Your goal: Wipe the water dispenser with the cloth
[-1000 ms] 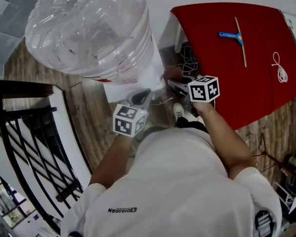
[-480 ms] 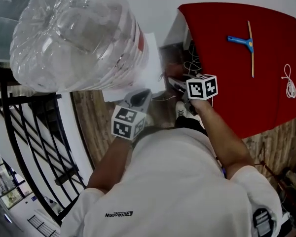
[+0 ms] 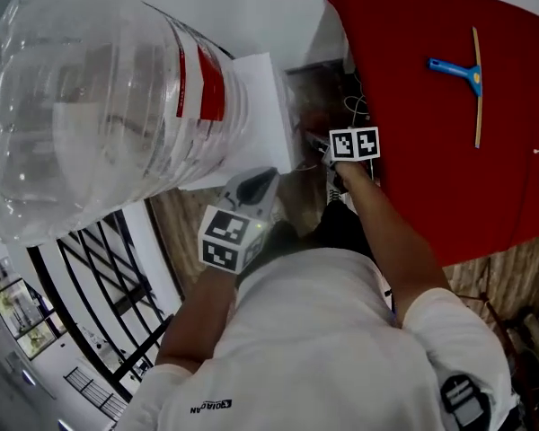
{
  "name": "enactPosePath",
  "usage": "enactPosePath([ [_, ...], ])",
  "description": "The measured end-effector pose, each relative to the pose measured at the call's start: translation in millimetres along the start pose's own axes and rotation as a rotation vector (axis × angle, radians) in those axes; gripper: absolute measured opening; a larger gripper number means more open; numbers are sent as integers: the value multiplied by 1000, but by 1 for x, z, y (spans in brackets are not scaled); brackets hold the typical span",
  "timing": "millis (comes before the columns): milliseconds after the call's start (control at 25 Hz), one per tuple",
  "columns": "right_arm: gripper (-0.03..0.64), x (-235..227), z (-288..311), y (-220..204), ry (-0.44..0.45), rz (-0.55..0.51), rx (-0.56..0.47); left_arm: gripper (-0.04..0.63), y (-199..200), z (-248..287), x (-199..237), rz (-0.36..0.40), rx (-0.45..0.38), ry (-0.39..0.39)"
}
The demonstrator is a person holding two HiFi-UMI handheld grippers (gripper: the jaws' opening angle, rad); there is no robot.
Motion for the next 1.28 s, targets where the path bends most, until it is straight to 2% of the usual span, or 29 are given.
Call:
enactPosePath([
  [320,58,-79,54,-15,-85,104,76,-11,6,11,4,-61,38,-2],
  [680,58,-137,84,-28,-162,163,121,-11,4,17,4,-64,66,-10],
  [920,58,-169,97,-38,-204,173,168,-11,3,22,9,-98,82,-8],
  [1280,58,-186,107,-48,-237,177,190,-11,7,25,10,-72,88,-14],
])
Point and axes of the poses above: the fingertips, and each gripper's own axes: z forward along the fingers, x to its left, y out of its top, the point moved 7 cm from there along -z, backward along the fingers, and after that the axes turned 5 degrees about y, right-handed, at the moved point
